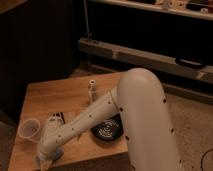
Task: Place the white sponge in the ceramic cup
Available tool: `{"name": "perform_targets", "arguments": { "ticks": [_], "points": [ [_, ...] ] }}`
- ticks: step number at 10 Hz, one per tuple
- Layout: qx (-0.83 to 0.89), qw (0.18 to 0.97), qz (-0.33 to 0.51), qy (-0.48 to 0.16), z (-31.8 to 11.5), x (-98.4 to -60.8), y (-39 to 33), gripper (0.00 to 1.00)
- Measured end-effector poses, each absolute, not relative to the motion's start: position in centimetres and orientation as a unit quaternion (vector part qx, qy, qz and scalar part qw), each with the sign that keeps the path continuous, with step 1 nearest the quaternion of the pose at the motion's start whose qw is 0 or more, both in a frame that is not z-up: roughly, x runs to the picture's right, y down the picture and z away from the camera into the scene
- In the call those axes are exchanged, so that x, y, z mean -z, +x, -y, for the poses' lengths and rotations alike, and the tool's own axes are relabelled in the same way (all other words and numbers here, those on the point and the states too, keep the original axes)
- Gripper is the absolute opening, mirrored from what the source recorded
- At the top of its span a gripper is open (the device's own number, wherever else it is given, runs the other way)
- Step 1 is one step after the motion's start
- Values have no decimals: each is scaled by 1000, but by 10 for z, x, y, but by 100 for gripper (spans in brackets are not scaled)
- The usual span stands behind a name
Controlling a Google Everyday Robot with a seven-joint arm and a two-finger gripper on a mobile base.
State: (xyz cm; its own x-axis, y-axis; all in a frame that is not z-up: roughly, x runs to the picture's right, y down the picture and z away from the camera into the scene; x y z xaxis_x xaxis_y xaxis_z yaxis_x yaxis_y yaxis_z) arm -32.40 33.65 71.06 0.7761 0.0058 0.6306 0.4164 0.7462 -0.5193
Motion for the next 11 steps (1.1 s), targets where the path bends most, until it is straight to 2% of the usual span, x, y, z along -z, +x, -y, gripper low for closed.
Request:
{"name": "perform_targets", "arguments": {
  "ticks": [2,7,11],
  "points": [
    [89,883,329,-323,-309,-698,-312,14],
    [9,880,390,-272,-195,-636,-279,14],
    [-39,850,465,-245,-131,-612,-297,14]
  ]
}}
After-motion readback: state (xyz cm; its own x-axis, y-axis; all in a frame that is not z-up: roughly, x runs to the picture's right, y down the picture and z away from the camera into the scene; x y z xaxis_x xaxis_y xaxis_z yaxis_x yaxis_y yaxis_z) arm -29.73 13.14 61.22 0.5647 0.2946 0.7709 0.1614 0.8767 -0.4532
